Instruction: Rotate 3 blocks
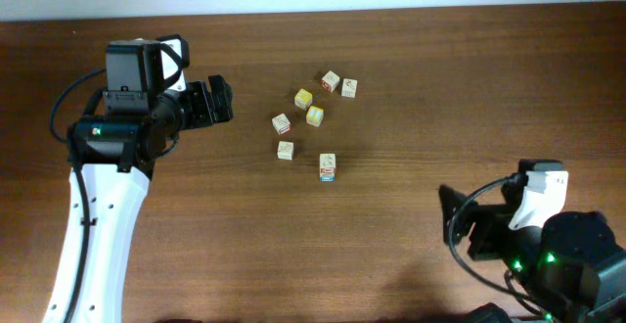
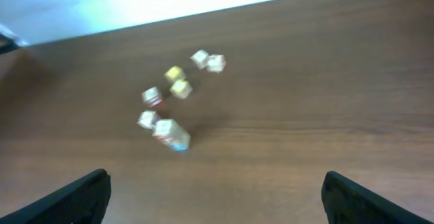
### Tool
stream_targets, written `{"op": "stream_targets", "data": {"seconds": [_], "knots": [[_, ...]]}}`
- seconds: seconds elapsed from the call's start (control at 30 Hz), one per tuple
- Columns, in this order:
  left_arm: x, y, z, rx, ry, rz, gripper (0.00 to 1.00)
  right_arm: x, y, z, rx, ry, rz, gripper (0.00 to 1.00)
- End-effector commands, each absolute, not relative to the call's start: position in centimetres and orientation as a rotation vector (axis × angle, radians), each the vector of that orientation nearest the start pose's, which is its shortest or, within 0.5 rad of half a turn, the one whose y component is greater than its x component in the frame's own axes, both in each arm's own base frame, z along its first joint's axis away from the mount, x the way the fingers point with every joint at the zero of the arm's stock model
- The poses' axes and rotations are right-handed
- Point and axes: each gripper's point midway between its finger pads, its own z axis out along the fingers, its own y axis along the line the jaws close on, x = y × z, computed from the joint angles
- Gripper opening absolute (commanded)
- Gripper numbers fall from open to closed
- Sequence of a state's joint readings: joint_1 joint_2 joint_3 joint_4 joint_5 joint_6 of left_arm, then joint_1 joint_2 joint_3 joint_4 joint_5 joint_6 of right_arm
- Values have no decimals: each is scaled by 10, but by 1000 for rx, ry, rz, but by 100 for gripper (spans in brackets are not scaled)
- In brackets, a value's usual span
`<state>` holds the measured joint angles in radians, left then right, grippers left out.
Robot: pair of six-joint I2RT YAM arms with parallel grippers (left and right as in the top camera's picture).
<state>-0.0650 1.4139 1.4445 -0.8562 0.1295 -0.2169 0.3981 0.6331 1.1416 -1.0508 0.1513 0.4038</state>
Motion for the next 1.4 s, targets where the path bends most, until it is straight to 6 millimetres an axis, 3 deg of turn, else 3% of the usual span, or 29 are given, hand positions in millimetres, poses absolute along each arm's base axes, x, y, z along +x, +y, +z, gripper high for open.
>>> {"op": "stream_targets", "data": {"seconds": [0.0, 0.1, 0.23, 0.3, 0.37, 0.47, 0.57, 1.37], "knots": [[387, -46, 267, -113, 2390, -278, 99, 213, 24, 298, 142, 2076, 131, 99], [387, -46, 267, -113, 2390, -278, 99, 227, 27, 288, -88, 1887, 105, 99], [387, -46, 267, -113, 2390, -277, 99, 229, 11, 262, -26, 1681, 74, 99], [387, -46, 267, -113, 2390, -278, 99, 229, 5, 238, -11, 1586, 53, 99], [387, -46, 267, -113, 2390, -278, 99, 231, 3, 223, -7, 1564, 45, 99], [387, -46, 267, -113, 2390, -278, 99, 241, 2, 183, -9, 1620, 35, 99], [387, -46, 267, -113, 2390, -278, 99, 244, 2, 156, -6, 1675, 37, 99], [387, -46, 267, -113, 2390, -278, 99, 246, 0, 158, -7, 1641, 19, 99]]}}
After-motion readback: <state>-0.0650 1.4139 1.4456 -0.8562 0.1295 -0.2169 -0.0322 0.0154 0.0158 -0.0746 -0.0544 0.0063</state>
